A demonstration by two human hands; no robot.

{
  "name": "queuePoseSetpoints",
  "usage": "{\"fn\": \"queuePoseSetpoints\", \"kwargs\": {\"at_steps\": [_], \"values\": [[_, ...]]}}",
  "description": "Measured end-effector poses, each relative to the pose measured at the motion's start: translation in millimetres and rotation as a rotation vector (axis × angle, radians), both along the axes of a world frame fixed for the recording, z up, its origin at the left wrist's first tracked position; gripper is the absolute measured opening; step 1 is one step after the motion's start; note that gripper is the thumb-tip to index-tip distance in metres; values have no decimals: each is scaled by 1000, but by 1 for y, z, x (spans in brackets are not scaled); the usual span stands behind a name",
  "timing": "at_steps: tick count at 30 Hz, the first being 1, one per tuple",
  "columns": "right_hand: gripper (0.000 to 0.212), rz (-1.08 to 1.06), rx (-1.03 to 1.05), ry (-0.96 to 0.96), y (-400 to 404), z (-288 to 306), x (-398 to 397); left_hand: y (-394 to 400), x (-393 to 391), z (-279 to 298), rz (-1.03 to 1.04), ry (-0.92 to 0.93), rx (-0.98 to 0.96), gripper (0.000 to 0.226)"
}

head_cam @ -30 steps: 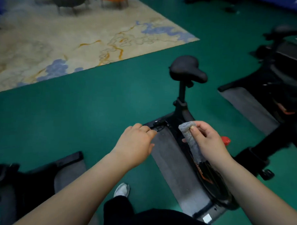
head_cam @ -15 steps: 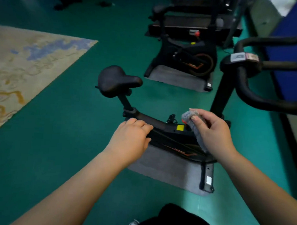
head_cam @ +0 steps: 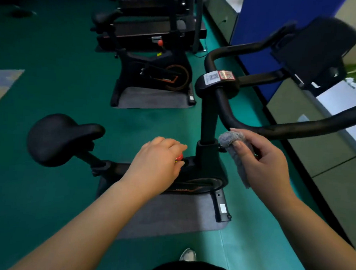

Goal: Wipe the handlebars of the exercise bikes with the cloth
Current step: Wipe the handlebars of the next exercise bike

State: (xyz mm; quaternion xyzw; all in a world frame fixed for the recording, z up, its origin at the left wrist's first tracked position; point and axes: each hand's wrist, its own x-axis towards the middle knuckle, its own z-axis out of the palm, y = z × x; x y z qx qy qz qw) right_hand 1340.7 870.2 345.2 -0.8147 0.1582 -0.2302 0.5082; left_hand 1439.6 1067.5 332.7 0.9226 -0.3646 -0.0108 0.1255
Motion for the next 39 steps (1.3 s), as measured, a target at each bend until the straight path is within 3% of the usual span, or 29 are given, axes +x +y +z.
{"fn": "queuePoseSetpoints", "kwargs": {"at_steps": [6,11,19,26,30,35,39], "values": [[28,-119,-61,-92,-18,23,7,-36,38,21,-109,-3,-170,45],[26,-269,-233,-148,-30,44,19,-67,86,36,-253,-41,-282,45],[33,-425,-471,2,-12,52,71,-97,181,44,-507,-80,-333,43],[25,-524,-629,167,-6,35,130,-114,230,36,-717,-50,-320,44],[22,-580,-600,351,-7,21,144,-125,238,31,-815,-20,-307,43],[17,-627,-608,327,5,24,129,-136,238,24,-859,28,-331,45],[13,-599,-575,342,-1,26,167,-145,239,20,-875,23,-384,43]]}}
